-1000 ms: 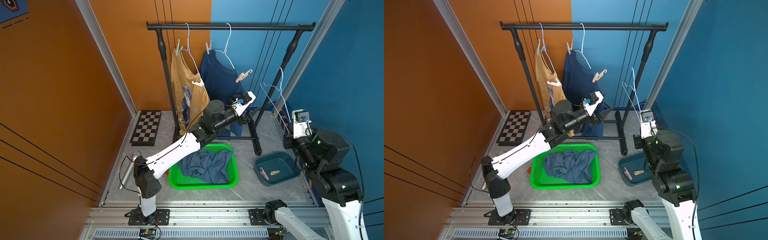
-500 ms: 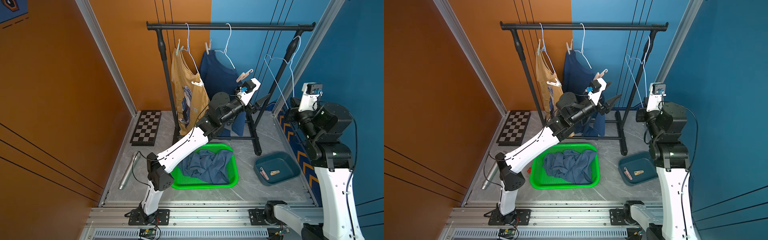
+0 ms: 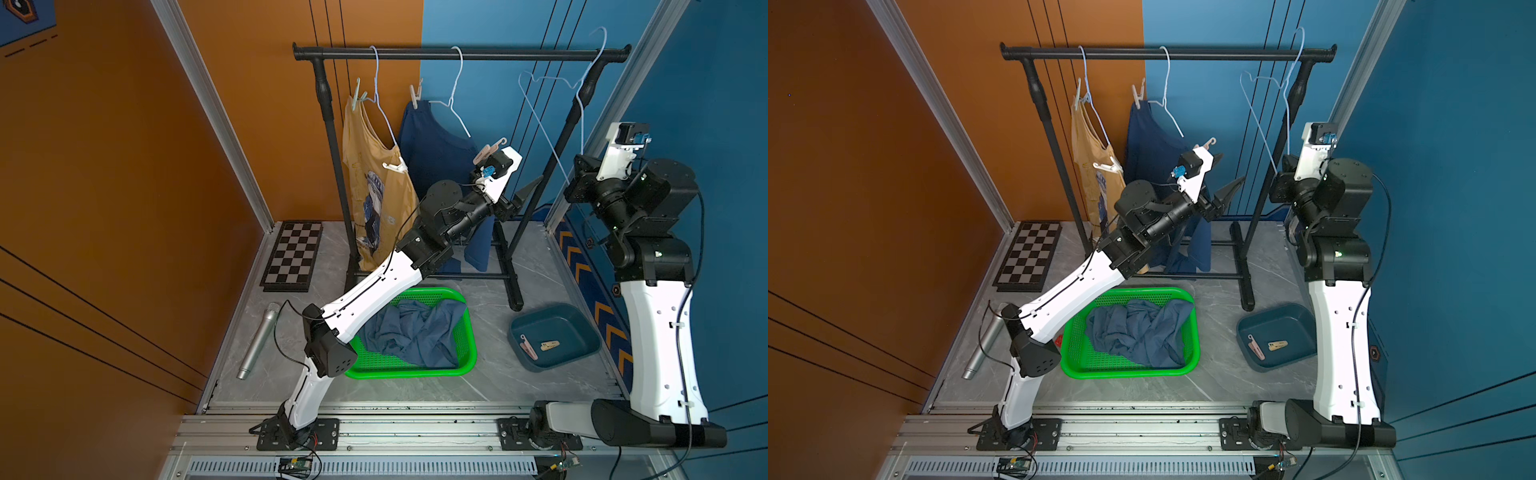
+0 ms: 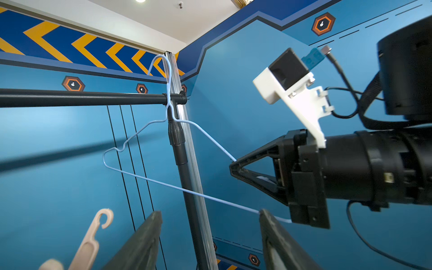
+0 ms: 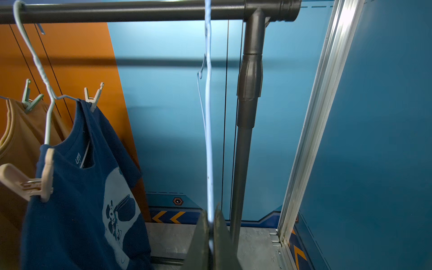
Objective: Remove the clothespins securing t-shirts to the hanger
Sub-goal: Place the hanger on the clothes rail.
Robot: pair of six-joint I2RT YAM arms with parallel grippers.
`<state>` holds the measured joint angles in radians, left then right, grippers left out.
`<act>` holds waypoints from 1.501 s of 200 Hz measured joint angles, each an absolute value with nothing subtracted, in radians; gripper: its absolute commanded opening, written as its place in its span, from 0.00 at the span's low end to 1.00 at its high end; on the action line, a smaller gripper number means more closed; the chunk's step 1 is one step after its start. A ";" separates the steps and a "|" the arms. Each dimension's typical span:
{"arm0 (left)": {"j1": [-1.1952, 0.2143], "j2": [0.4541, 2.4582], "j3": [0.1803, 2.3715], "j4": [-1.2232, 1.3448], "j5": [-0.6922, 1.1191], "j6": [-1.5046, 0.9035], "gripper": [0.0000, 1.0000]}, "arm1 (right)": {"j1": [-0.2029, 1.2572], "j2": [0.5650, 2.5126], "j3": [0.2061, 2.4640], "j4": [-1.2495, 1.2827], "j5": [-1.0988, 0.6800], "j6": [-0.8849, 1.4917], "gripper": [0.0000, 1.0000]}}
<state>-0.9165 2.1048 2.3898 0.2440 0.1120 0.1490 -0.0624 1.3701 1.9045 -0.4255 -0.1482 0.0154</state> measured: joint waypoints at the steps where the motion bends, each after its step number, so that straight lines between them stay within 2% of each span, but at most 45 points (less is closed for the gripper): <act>1: -0.916 2.105 2.390 0.244 0.112 0.149 0.68 | -0.063 1.372 1.906 -0.426 -0.149 0.017 0.00; 61: -0.915 2.121 2.391 0.244 0.104 0.148 0.69 | -0.096 1.478 1.950 -0.428 -0.216 0.072 0.00; 113: -0.905 2.125 2.403 0.257 0.093 0.148 0.69 | -0.096 1.460 1.921 -0.430 -0.240 0.075 0.00; 144: -0.901 2.125 2.407 0.273 0.080 0.148 0.70 | -0.096 1.440 1.898 -0.435 -0.241 0.067 0.14; 152: -0.901 2.125 2.407 0.273 0.078 0.148 0.69 | -0.096 1.436 1.897 -0.435 -0.240 0.067 0.21; 168: -0.901 2.125 2.407 0.274 0.074 0.148 0.70 | -0.096 1.428 1.889 -0.435 -0.240 0.056 0.25; 224: -0.902 2.125 2.406 0.286 0.063 0.149 0.70 | -0.096 1.384 1.870 -0.452 -0.236 0.025 0.50; 300: -0.905 2.032 2.247 0.326 0.055 0.164 0.72 | -0.096 1.224 1.761 -0.483 -0.180 -0.027 0.64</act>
<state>-0.9047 2.0315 2.2471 0.3260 0.0547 0.1638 -0.0956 1.2243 1.7615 -0.4828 -0.1799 -0.0273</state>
